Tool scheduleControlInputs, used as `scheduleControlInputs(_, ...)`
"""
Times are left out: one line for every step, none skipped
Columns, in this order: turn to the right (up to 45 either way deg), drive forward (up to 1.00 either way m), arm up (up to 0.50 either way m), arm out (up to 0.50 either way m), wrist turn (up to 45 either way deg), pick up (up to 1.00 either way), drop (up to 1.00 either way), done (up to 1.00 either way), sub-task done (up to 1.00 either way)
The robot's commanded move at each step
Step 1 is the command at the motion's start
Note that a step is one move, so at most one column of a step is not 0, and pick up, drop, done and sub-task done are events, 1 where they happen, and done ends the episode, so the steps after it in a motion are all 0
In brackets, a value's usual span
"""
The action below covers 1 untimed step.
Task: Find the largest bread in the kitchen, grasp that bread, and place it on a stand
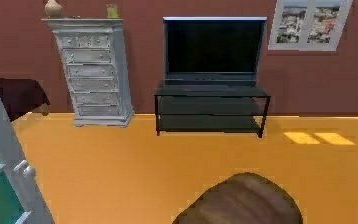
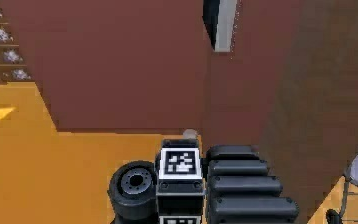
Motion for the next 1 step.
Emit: scheduleControlInputs(0.0,1.00,0.00,0.00,0.0,0.00,0.00,0.00,0.00)
